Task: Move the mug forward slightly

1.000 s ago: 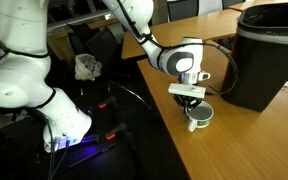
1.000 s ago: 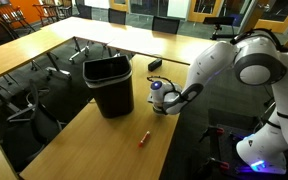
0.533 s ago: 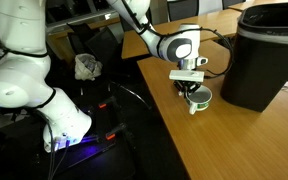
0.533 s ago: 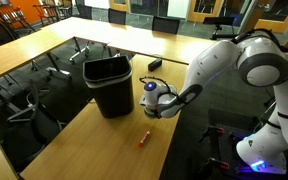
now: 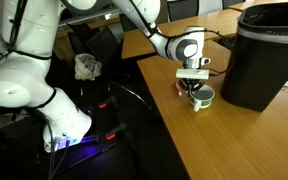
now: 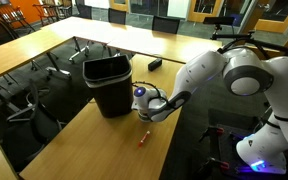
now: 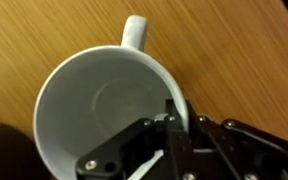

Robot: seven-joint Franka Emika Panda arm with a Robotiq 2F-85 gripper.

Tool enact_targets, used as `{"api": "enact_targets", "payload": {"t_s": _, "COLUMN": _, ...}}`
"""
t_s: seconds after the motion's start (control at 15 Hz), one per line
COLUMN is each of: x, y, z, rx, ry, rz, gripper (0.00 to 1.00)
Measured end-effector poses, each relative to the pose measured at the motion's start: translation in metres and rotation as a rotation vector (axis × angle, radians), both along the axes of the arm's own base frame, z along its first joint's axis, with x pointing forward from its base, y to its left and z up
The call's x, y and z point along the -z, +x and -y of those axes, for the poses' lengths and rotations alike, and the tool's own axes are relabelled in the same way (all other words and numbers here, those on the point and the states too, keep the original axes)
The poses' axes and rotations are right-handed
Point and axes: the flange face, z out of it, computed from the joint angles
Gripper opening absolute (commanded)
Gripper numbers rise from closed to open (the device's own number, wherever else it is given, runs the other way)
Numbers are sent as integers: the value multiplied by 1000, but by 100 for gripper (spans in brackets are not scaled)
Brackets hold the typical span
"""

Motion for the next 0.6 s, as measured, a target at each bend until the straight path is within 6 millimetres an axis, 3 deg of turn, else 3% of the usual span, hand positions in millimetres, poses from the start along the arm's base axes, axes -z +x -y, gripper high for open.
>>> {"api": "enact_targets", "payload": {"t_s": 0.2, "x": 1, "y": 13, "z": -3, "rx": -6, "ry": -1, "rz": 21, "gripper": 4}}
{"api": "enact_targets", "payload": {"t_s": 0.27, "x": 1, "y": 16, "z": -4, "rx": -8, "ry": -1, "rz": 24, "gripper": 35}}
{"api": "enact_targets", "payload": {"t_s": 0.33, "x": 3, "y": 17, "z": -5, "rx": -10, "ry": -1, "rz": 24, "gripper": 36}}
{"api": "enact_targets", "payload": {"t_s": 0.6, "x": 0, "y": 18, "z": -8, "rx": -25, "ry": -8, "rz": 28, "gripper": 66}}
